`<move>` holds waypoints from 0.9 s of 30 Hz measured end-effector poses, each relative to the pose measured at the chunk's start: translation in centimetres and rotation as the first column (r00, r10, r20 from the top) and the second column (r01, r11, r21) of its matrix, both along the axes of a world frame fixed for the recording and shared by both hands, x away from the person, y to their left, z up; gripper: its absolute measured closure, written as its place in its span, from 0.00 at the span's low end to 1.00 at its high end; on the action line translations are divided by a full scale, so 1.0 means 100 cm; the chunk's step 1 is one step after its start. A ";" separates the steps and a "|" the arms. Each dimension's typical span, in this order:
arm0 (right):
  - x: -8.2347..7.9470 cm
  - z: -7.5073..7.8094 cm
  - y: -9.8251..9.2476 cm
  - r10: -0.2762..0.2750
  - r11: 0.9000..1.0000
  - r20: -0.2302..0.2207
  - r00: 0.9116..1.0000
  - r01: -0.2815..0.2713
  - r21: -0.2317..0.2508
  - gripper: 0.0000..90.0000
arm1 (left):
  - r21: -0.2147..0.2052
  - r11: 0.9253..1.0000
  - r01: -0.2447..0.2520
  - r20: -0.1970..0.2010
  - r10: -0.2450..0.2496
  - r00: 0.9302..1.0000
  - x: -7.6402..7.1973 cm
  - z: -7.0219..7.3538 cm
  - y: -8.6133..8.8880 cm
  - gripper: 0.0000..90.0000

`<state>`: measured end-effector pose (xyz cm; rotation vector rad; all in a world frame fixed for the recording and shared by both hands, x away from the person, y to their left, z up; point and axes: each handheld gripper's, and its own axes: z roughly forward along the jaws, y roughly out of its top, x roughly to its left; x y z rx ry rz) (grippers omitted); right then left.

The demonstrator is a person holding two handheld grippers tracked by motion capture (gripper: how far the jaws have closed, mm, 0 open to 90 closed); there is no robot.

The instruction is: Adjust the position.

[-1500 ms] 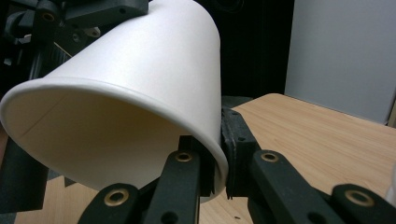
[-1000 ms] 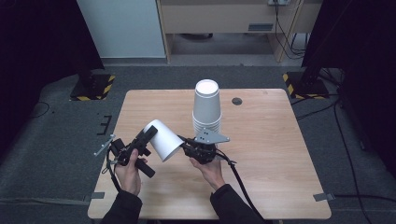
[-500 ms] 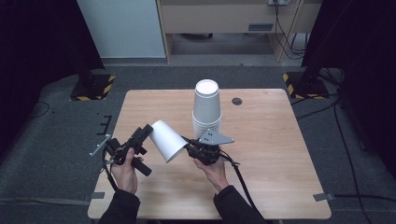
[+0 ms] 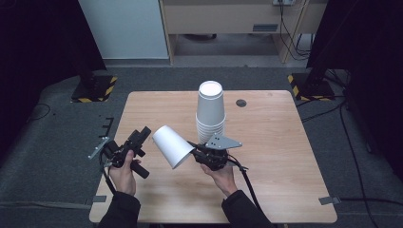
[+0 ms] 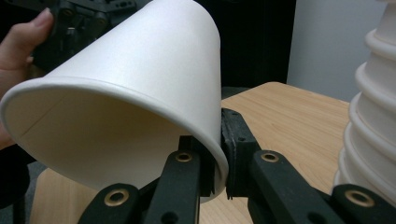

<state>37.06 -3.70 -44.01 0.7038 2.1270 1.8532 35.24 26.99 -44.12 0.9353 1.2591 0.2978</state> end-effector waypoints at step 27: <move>-0.015 0.001 -0.033 0.024 0.999 -0.041 0.999 -0.025 -0.025 0.94 | 0.247 0.969 -0.006 -0.036 0.015 0.999 0.006 -0.016 0.002 0.15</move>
